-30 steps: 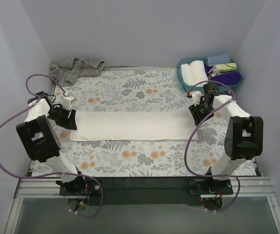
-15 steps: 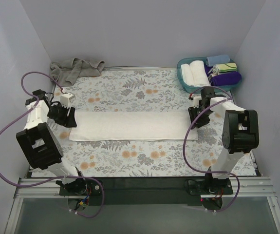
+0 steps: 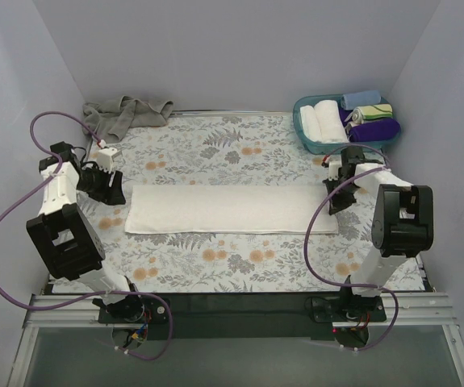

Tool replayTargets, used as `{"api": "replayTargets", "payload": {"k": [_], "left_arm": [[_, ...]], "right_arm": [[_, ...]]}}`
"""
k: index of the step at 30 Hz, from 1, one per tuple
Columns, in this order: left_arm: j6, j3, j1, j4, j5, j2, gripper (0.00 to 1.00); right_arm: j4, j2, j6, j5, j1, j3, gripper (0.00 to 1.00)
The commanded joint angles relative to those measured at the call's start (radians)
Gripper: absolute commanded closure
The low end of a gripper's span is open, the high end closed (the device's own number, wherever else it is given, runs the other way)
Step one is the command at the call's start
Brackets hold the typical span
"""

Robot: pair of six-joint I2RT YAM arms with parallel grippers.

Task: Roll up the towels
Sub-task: Fold the towel

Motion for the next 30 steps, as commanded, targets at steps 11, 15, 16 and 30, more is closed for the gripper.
{"api": "replayTargets", "payload": {"k": [11,15,16,30], "left_arm": [[0.023,0.027,0.004,-0.021,0.043,-0.071,0.25],[0.023,0.027,0.002,-0.036,0.067,-0.062,0.02],[0.021,0.033,0.004,-0.045,0.07,-0.059,0.02],[-0.167,0.037,0.002,-0.041,0.029,-0.047,0.02]], "right_arm": [[-0.241,-0.116,-0.152,-0.073,-0.11,0.177,0.99],[-0.267,-0.128,-0.112,-0.209,-0.045,0.197,0.99],[-0.264,-0.128,-0.089,-0.221,0.0,0.194,0.99],[-0.134,0.051,0.142,-0.499,0.249,0.242,0.99]]}}
